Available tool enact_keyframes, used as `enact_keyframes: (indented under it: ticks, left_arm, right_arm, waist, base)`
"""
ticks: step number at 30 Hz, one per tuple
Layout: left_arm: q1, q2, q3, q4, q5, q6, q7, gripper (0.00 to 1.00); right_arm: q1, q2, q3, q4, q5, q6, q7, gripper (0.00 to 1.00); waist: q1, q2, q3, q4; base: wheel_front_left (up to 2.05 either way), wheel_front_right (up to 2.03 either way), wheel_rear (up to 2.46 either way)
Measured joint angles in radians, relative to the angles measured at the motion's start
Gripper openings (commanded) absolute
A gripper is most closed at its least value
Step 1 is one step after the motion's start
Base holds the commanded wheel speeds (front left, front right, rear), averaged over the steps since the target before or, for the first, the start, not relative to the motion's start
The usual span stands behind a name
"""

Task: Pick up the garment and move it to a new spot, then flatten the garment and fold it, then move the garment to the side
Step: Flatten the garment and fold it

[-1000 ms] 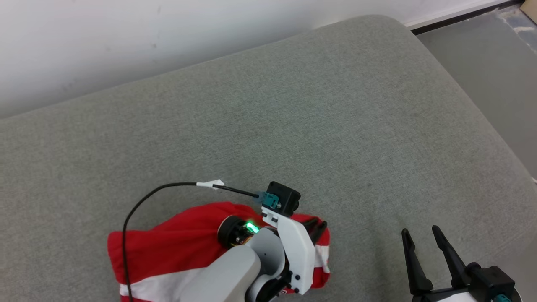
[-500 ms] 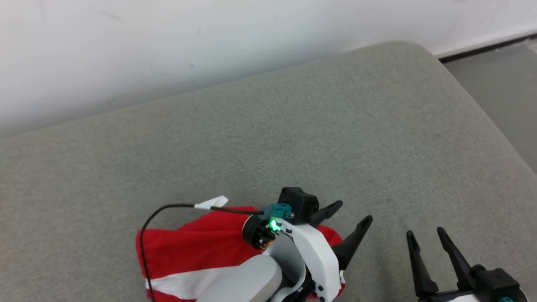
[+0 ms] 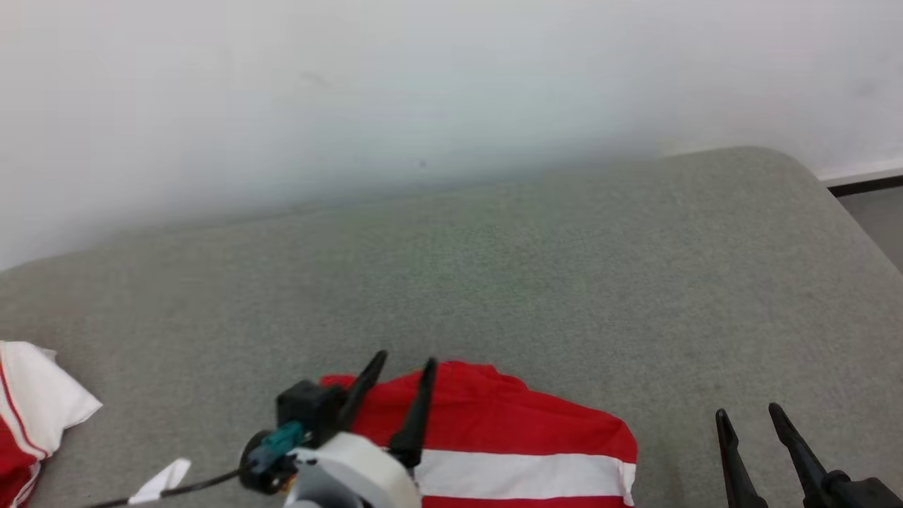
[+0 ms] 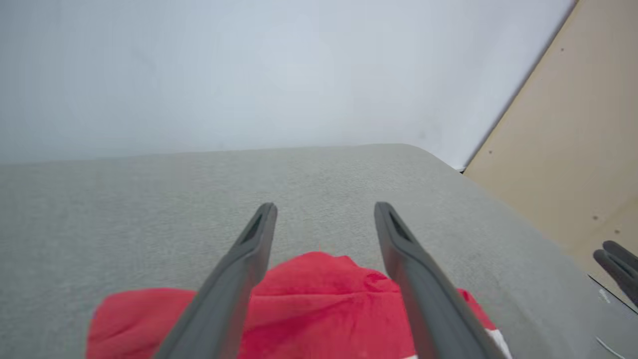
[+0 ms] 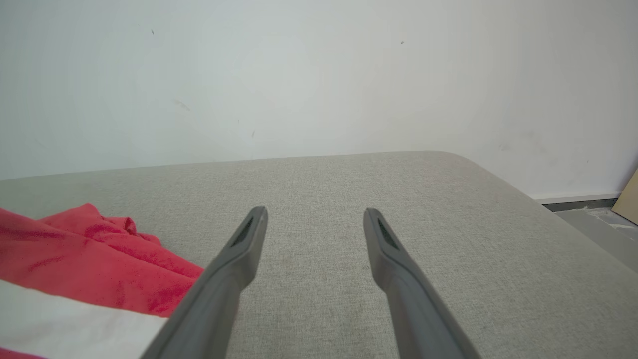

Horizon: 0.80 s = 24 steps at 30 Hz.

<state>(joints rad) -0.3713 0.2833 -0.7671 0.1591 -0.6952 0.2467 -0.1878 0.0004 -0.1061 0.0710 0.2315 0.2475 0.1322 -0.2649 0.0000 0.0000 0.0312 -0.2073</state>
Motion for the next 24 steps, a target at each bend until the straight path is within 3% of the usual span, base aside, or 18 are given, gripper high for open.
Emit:
enact_keyframes:
  ticks: [3,7,11,14,24]
  left_arm:
    - [0.081,0.051,0.038,-0.012,0.01,0.032,-0.041,1.0]
    - [0.19,0.078,0.102,-0.017,0.017,0.053,-0.069,1.0]
    - [0.286,0.067,0.203,-0.053,0.077,0.049,-0.075,1.0]
    - [0.361,0.026,0.283,-0.069,0.136,0.013,-0.076,1.0]
    - [0.491,-0.135,0.501,-0.037,0.331,-0.193,-0.076,1.0]
  right_arm:
    - [0.012,0.0,-0.002,0.0,-0.001,0.0,0.0,1.0]
    - [0.031,0.0,-0.002,0.008,-0.001,0.0,0.0,1.0]
    - [0.048,0.001,-0.001,0.02,-0.002,0.0,0.0,1.0]
    - [0.055,0.002,-0.002,0.029,-0.007,0.0,0.0,1.0]
    - [0.063,0.014,0.026,0.073,-0.016,0.0,0.0,1.0]
  waist:
    - [0.0,0.0,-0.015,0.036]
    - [0.0,0.0,-0.03,0.084]
    - [0.0,0.0,-0.043,0.127]
    - [0.0,0.0,-0.05,0.156]
    - [0.0,-0.0001,-0.075,0.193]
  base:
    - [0.0,0.0,0.0]
    - [0.0,0.0,0.0]
    - [0.0,0.0,0.0]
    - [0.0,0.0,0.0]
    - [0.0,0.0,0.0]
